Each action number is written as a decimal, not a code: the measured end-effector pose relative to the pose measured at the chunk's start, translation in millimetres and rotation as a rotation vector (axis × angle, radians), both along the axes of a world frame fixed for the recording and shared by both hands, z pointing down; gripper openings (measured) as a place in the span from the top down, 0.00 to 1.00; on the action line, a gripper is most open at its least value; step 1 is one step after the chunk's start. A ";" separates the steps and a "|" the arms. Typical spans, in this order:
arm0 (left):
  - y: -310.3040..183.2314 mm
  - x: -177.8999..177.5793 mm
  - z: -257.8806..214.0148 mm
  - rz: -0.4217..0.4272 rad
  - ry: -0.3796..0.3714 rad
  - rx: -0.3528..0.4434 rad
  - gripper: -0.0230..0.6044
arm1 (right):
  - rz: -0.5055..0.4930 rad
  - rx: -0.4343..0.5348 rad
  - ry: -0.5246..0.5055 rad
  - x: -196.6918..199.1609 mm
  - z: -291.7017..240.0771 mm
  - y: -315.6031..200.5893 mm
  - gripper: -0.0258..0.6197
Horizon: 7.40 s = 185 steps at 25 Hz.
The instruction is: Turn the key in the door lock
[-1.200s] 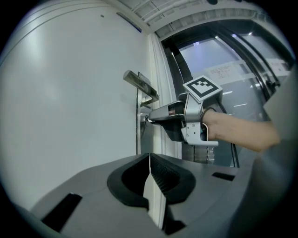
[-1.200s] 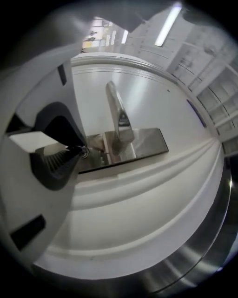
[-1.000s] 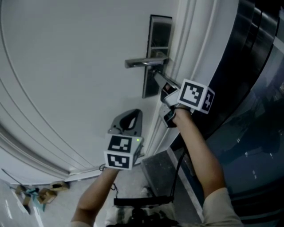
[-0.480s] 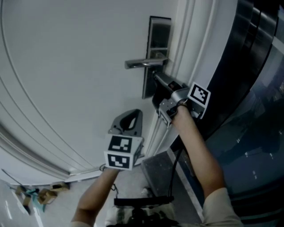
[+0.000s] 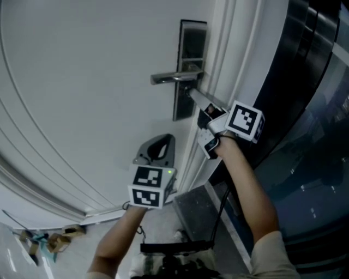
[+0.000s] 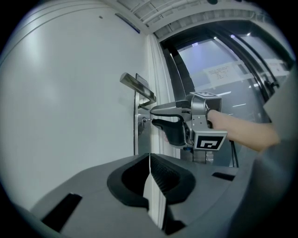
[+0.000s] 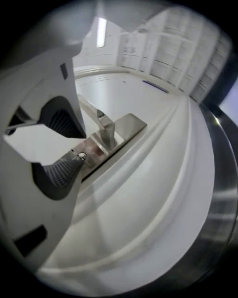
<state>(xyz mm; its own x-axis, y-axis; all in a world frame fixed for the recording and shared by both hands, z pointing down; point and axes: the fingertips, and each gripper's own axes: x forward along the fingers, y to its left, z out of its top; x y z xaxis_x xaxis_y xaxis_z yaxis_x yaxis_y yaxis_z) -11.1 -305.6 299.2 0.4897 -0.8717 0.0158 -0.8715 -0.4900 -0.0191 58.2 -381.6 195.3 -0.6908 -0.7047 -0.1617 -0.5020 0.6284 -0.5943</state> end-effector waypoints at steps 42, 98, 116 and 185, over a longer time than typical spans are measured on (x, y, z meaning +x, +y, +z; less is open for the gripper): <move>-3.6 -10.1 4.8 -0.012 0.005 -0.013 0.93 | 0.215 0.373 0.812 -20.6 8.2 -10.6 0.91; -11.5 -14.2 10.6 -0.018 0.017 -0.026 0.93 | 0.424 1.221 2.098 -26.1 26.6 -9.7 0.79; -16.5 -9.4 19.2 -0.014 0.019 -0.042 0.93 | 0.349 1.054 1.941 -27.5 26.7 -13.0 0.87; -30.2 -29.7 0.1 -0.012 0.012 -0.006 0.93 | 0.024 -0.151 -0.563 -6.9 21.1 -7.0 0.81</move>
<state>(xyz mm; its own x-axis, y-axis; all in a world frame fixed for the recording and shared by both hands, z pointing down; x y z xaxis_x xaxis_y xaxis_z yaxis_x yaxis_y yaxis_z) -40.9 -335.8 299.3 0.4798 -0.8773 0.0151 -0.8773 -0.4799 -0.0062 51.3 -388.6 216.4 -0.5111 -0.7629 -0.3959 -0.0959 0.5084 -0.8558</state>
